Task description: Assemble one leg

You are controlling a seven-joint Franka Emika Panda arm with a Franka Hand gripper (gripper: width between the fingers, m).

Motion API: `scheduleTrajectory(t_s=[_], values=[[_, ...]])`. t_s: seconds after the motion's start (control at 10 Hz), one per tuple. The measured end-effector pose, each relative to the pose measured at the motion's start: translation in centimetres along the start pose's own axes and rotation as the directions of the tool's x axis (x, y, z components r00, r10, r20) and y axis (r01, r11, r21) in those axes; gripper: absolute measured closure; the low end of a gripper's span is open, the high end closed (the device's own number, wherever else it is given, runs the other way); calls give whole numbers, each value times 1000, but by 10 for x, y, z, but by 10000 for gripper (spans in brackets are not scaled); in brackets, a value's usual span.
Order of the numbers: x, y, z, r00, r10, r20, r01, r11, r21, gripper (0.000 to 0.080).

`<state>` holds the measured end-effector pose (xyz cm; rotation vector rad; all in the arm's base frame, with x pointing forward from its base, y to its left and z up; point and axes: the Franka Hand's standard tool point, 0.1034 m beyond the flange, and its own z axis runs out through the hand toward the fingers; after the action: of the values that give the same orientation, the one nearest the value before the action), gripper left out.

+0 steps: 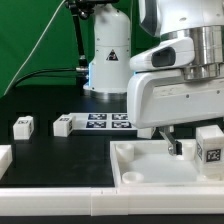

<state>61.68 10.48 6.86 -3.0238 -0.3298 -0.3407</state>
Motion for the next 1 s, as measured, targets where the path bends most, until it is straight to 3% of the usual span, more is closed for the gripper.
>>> scheduleTrajectory(t_s=[0.3,0.6,1.0], values=[[3,2,-3,1000,5,29,-5,1000,5,150],[-3,-2,-4,970,0,245,-12,999,47,150],[2,-4,-1,973,-1,232,-10,999,46,150]])
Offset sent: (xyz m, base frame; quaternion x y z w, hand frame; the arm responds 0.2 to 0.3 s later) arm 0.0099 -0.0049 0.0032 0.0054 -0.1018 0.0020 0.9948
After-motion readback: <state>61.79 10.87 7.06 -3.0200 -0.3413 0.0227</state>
